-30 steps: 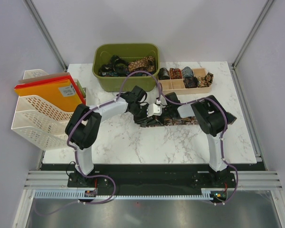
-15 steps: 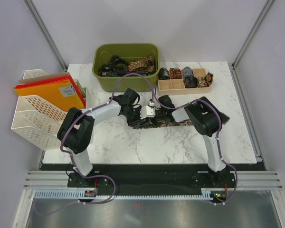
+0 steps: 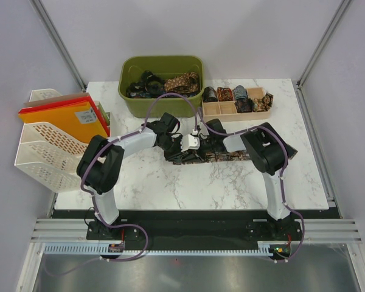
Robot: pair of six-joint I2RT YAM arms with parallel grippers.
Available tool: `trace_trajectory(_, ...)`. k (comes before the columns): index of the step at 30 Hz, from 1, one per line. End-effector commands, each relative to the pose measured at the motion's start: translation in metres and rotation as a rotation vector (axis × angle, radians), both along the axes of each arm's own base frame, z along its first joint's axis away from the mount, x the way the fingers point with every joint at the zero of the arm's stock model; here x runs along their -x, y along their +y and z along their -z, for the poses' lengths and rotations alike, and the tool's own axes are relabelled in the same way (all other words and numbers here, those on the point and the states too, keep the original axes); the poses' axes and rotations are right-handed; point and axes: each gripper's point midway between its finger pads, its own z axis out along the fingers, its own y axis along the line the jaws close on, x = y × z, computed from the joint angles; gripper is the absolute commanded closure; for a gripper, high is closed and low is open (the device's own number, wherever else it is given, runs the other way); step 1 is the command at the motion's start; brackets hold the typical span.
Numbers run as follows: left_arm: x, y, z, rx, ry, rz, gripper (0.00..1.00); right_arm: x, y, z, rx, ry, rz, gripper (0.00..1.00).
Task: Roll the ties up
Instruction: Roll the tie at the center of the board.
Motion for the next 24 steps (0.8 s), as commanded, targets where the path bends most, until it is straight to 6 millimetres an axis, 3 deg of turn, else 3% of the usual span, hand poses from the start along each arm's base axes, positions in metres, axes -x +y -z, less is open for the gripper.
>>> trace_trajectory(1, 0.034, 0.025, 0.052, -0.126, 0.147, 0.015, 0.7, -0.009, 0.001, -0.034, -0.06, -0.076, 0.001, 0.77)
trace_trajectory(3, 0.033, 0.025, 0.052, -0.126, 0.148, 0.012, 0.7, -0.011, -0.001, -0.038, -0.095, -0.082, 0.031, 0.85)
trace_trajectory(5, 0.034, 0.025, 0.053, -0.126, 0.158, 0.008, 0.71, -0.014, -0.002, -0.047, -0.132, -0.106, 0.063, 0.85)
trace_trajectory(15, 0.031, 0.025, 0.053, -0.126, 0.162, 0.003, 0.71, -0.027, -0.022, -0.048, -0.116, -0.127, 0.107, 0.69)
trace_trajectory(24, 0.029, 0.024, 0.054, -0.132, 0.166, 0.001, 0.71, -0.018, -0.014, -0.045, -0.093, -0.127, 0.082, 0.55)
